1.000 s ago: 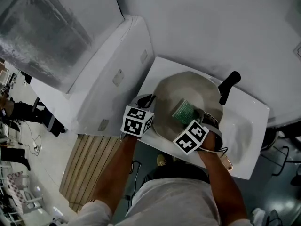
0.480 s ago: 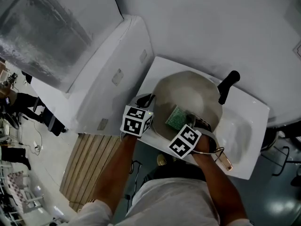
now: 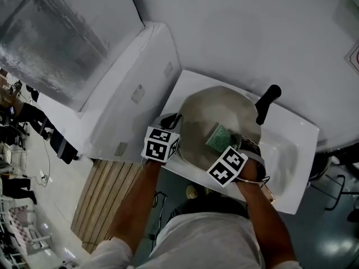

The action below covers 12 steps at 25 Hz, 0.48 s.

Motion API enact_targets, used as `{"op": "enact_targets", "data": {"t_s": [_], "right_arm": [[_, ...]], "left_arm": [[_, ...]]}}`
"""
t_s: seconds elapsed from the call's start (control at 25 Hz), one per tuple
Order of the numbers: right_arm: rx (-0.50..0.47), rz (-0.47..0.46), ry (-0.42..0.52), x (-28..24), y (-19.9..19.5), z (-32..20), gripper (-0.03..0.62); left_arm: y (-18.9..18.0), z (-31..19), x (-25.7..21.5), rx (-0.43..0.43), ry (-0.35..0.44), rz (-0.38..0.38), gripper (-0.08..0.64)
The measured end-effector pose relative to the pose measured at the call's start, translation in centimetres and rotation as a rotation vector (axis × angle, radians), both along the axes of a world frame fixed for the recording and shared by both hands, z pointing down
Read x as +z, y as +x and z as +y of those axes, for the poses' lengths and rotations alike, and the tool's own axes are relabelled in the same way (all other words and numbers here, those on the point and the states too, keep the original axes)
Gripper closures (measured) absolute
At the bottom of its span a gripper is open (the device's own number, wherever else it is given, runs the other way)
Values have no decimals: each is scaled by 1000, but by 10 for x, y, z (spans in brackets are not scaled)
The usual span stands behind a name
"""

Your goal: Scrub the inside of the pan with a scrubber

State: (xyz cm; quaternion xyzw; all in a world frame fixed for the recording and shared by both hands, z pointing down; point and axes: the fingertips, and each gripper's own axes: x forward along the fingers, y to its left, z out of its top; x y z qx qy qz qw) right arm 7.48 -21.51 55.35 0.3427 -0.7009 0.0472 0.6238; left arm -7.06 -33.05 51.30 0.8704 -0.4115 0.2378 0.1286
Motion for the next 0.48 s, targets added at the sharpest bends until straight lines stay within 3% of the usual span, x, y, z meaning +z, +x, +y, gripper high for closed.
{"op": "enact_targets", "data": {"t_s": [0.28, 0.48], "right_arm": [[4, -95, 33, -21, -8, 0, 288], [42, -203, 38, -35, -13, -2, 288]], "left_arm": [[2, 4, -4, -2, 12, 3, 509], [-3, 10, -12, -12, 29, 17, 443]]}}
